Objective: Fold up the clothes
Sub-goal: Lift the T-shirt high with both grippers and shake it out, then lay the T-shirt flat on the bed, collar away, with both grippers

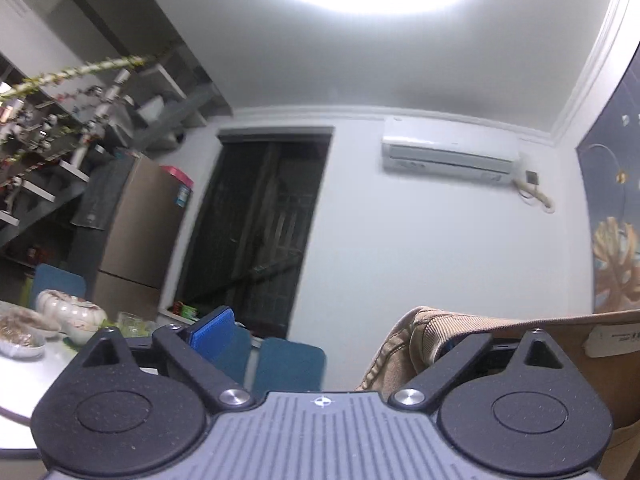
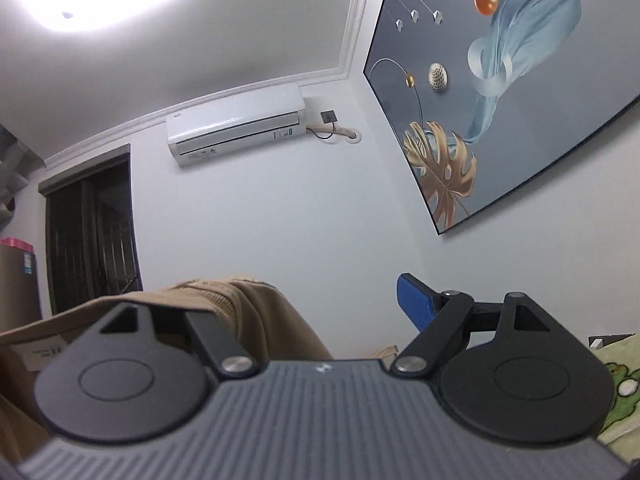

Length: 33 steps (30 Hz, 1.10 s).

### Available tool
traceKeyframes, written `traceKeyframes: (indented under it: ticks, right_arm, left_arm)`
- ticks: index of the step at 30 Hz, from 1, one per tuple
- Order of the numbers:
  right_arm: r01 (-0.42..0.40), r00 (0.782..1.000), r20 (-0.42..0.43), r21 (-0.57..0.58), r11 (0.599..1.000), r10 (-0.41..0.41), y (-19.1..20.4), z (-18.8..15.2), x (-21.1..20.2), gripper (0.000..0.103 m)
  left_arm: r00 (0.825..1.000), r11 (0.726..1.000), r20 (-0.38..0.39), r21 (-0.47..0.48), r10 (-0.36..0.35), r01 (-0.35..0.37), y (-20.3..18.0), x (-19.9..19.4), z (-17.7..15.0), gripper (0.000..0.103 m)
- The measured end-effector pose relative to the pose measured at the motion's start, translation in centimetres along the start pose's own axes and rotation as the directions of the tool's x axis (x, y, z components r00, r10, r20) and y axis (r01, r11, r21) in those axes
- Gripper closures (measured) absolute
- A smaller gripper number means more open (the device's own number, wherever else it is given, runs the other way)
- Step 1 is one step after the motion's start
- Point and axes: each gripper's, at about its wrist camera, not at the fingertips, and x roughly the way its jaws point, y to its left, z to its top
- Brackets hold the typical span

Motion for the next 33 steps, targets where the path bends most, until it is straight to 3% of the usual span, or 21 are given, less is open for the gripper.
traceKeyframes:
  ticks: [4,7,13,18,24,29,33]
  right_arm:
    - [0.005,1.000,0.002,-0.042,0.999,-0.005,-0.7,0.3,0.4,0.022]
    - [0.012,0.999,-0.044,-0.050,0.999,-0.014,-1.5,-1.8,2.3,0.022]
    - [0.043,0.982,-0.179,-0.091,0.995,-0.059,-3.8,-11.1,10.1,0.022]
    - [0.059,0.948,-0.307,-0.089,0.994,-0.083,-7.2,-22.3,18.2,0.022]
    - [0.081,0.878,-0.458,-0.145,0.986,-0.139,-10.6,-38.6,28.5,0.023]
    - [0.077,0.789,-0.587,-0.200,0.977,-0.182,-12.5,-51.7,34.8,0.024]
    - [0.056,0.727,-0.654,-0.248,0.967,-0.210,-13.9,-58.4,37.4,0.025]
  left_arm:
    - [0.999,0.998,-0.042,0.054,-0.032,0.034,-0.9,1.7,0.6,0.005]
    - [0.996,0.996,-0.088,0.079,-0.033,0.040,-1.3,4.9,-2.1,0.004]
    - [0.974,0.994,-0.225,0.108,-0.004,0.029,-2.4,14.7,-13.9,0.004]
    - [0.942,0.995,-0.336,0.101,0.021,0.014,-3.4,23.7,-26.2,0.003]
    - [0.877,0.988,-0.474,0.156,0.074,0.001,-4.1,33.9,-45.6,0.003]
    - [0.794,0.971,-0.596,0.238,0.121,0.031,-4.8,39.8,-60.6,0.003]
    - [0.724,0.964,-0.677,0.259,0.131,0.068,-5.0,41.6,-69.1,0.003]
